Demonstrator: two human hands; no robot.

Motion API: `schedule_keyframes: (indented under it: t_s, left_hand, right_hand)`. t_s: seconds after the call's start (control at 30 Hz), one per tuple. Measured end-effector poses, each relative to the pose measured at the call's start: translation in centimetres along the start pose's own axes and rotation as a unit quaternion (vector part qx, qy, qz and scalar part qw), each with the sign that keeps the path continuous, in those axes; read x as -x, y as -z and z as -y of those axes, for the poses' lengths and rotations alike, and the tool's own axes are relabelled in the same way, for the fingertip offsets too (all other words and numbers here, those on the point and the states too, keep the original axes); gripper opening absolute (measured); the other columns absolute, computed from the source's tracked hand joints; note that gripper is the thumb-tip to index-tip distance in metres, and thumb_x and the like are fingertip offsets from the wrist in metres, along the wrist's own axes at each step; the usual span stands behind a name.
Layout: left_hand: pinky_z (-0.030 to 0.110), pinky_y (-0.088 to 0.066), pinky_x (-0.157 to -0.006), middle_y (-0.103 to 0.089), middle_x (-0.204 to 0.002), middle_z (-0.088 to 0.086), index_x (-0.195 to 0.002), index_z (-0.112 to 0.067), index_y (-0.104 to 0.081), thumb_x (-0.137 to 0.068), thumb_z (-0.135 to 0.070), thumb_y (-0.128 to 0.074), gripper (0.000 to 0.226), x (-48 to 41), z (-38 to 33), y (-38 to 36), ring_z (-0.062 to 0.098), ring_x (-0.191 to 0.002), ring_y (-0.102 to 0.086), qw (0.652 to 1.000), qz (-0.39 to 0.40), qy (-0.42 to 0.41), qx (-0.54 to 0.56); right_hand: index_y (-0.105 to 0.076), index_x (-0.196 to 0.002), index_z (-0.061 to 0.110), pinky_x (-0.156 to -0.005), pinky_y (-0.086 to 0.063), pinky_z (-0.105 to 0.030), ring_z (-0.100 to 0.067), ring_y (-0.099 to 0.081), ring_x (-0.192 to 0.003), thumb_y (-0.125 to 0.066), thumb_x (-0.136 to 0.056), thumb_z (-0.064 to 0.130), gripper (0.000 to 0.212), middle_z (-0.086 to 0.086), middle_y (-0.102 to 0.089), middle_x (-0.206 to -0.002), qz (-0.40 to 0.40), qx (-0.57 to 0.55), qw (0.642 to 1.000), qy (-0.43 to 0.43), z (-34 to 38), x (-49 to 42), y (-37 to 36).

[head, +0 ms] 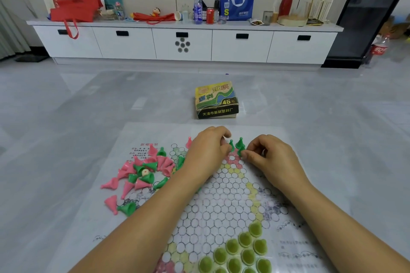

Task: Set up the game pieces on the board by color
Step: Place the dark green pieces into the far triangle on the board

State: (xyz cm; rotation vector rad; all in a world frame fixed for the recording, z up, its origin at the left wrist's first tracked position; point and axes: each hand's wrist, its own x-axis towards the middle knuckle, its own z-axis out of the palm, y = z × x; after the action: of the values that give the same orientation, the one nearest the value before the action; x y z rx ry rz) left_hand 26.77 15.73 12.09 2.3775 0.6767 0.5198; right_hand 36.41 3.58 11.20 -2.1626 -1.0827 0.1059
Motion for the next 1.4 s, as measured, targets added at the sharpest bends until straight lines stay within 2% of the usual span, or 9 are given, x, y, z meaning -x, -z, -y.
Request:
schedule_keyframes:
  t_s: [0.33, 0.4, 0.5, 0.63, 0.87, 1.03, 1.13, 1.23, 1.4]
  left_hand:
    - [0.013, -0.040, -0.048, -0.061, -0.074, 0.000, -0.088, -0.017, -0.054, -0.091, -0.009, -0.049, 0.010, -1.0, 0.8, 5.7, 0.008, -0.058, -0.052, 0.940, -0.089, 0.118, 0.309]
    - [0.017, -0.039, -0.050, -0.062, -0.074, 0.000, -0.086, -0.016, -0.054, -0.090, -0.010, -0.050, 0.008, -0.9, 1.4, 7.0, 0.008, -0.058, -0.052, 0.946, -0.070, 0.140, 0.284]
    - [0.023, -0.038, -0.056, -0.062, -0.077, -0.001, -0.088, -0.014, -0.058, -0.086, -0.019, -0.059, 0.006, -0.4, 2.3, 9.2, 0.010, -0.063, -0.053, 0.987, 0.043, 0.141, 0.068]
    - [0.029, -0.043, -0.068, -0.060, -0.081, -0.003, -0.088, -0.014, -0.061, -0.075, -0.037, -0.069, 0.027, 0.2, 2.0, 10.4, 0.013, -0.070, -0.054, 0.959, 0.198, 0.153, -0.132]
    - [0.023, -0.038, -0.060, -0.058, -0.094, -0.006, -0.098, -0.019, -0.057, -0.069, -0.037, -0.075, 0.038, 0.9, -0.2, 8.4, 0.013, -0.079, -0.051, 0.926, 0.276, 0.107, -0.233]
    - [0.022, -0.044, -0.055, -0.059, -0.090, -0.002, -0.092, -0.016, -0.058, -0.079, -0.017, -0.068, 0.017, 0.9, -0.8, 7.1, 0.013, -0.067, -0.054, 0.926, 0.303, 0.067, -0.215]
    - [0.018, -0.041, -0.048, -0.051, -0.081, -0.007, -0.095, -0.016, -0.058, -0.081, -0.012, -0.064, 0.015, 1.0, -1.0, 6.8, 0.006, -0.059, -0.047, 0.927, 0.304, 0.035, -0.215]
    - [0.023, -0.045, -0.056, -0.056, -0.086, -0.006, -0.091, -0.018, -0.058, -0.080, -0.013, -0.066, 0.015, 0.8, -0.6, 6.7, 0.010, -0.066, -0.052, 0.938, 0.298, 0.029, -0.176]
    - [0.021, -0.049, -0.065, -0.062, -0.085, -0.006, -0.090, -0.015, -0.060, -0.080, -0.013, -0.066, 0.012, 0.7, -1.0, 6.2, 0.007, -0.067, -0.063, 0.970, 0.239, 0.008, 0.044]
  right_hand:
    - [-0.059, -0.081, 0.017, -0.068, -0.048, -0.036, -0.018, -0.058, -0.072, -0.055, -0.087, 0.025, 0.011, 0.003, -0.063, -0.075, -0.016, -0.106, 0.993, -0.047, 0.5, 0.2, 0.4]
    - [-0.059, -0.081, 0.018, -0.068, -0.048, -0.036, -0.017, -0.058, -0.072, -0.054, -0.087, 0.023, 0.010, 0.004, -0.063, -0.075, -0.018, -0.113, 0.992, -0.047, 0.5, 0.3, 0.4]
    - [-0.059, -0.080, 0.019, -0.063, -0.045, -0.028, -0.010, -0.055, -0.067, -0.054, -0.087, 0.019, 0.009, 0.006, -0.061, -0.073, -0.025, -0.126, 0.991, -0.043, 0.4, 0.3, 0.5]
    - [-0.059, -0.079, 0.019, -0.058, -0.042, -0.023, -0.008, -0.053, -0.063, -0.054, -0.087, 0.017, 0.010, 0.007, -0.060, -0.071, -0.029, -0.131, 0.990, -0.040, 0.4, 0.3, 0.4]
    - [-0.058, -0.077, 0.022, -0.059, -0.041, -0.021, -0.003, -0.054, -0.063, -0.053, -0.087, 0.016, 0.013, 0.008, -0.060, -0.074, -0.032, -0.138, 0.989, -0.039, 0.2, 0.3, 0.3]
    - [-0.058, -0.077, 0.021, -0.058, -0.041, -0.020, 0.006, -0.052, -0.061, -0.052, -0.087, 0.016, 0.013, 0.009, -0.060, -0.073, -0.037, -0.134, 0.990, -0.037, 0.3, 0.3, 0.4]
    - [-0.058, -0.077, 0.021, -0.059, -0.044, -0.023, -0.003, -0.054, -0.062, -0.052, -0.087, 0.016, 0.012, 0.009, -0.060, -0.072, -0.039, -0.123, 0.991, -0.032, 0.5, 0.5, 0.4]
    - [-0.059, -0.079, 0.020, -0.063, -0.047, -0.034, -0.014, -0.054, -0.065, -0.052, -0.088, 0.018, 0.011, 0.006, -0.060, -0.070, -0.033, -0.099, 0.995, -0.005, 0.8, 0.8, 0.3]
    - [-0.059, -0.080, 0.023, -0.057, -0.044, -0.027, -0.009, -0.050, -0.059, -0.056, -0.086, 0.022, 0.006, 0.004, -0.061, -0.068, -0.029, -0.121, 0.991, 0.048, 1.3, 1.0, 0.7]
